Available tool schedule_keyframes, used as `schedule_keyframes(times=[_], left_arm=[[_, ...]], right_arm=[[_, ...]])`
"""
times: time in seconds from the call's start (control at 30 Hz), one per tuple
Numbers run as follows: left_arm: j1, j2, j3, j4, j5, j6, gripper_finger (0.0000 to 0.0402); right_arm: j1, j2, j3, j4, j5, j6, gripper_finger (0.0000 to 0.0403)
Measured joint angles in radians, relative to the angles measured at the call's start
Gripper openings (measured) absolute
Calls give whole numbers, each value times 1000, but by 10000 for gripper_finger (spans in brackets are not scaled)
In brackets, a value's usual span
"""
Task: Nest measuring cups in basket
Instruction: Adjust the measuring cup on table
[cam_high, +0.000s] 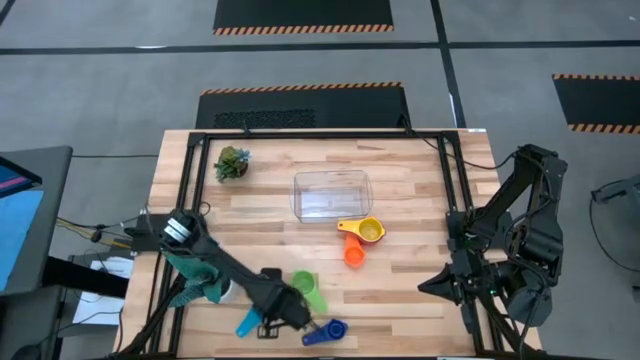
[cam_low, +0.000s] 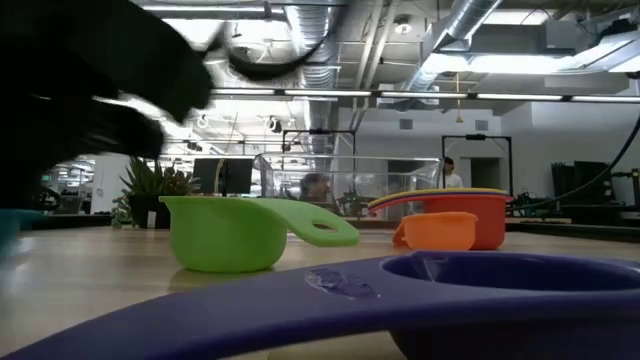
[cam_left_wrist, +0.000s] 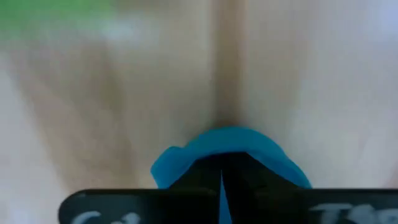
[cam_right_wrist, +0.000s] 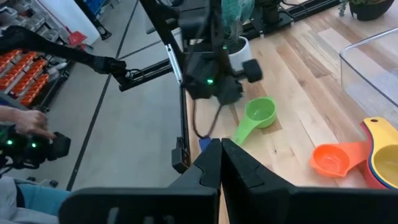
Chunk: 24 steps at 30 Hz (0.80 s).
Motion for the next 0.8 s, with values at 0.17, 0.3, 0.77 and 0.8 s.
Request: schedule_keyframes(times=[0.17,0.3,0.77,0.8], left_arm=[[122,-8,22,70,-77,108,0],[212,-13,60,109,-132,207,0],[202,-13,306,-112,-47,202,0],[174,-13,308,-85,-33,200,0]], right_arm=[[0,0,0,22,0,1,27],[0,0,0,30,0,1,27],[0,0,0,41,3,-8,27],[0,0,0,40,3,-19,27]])
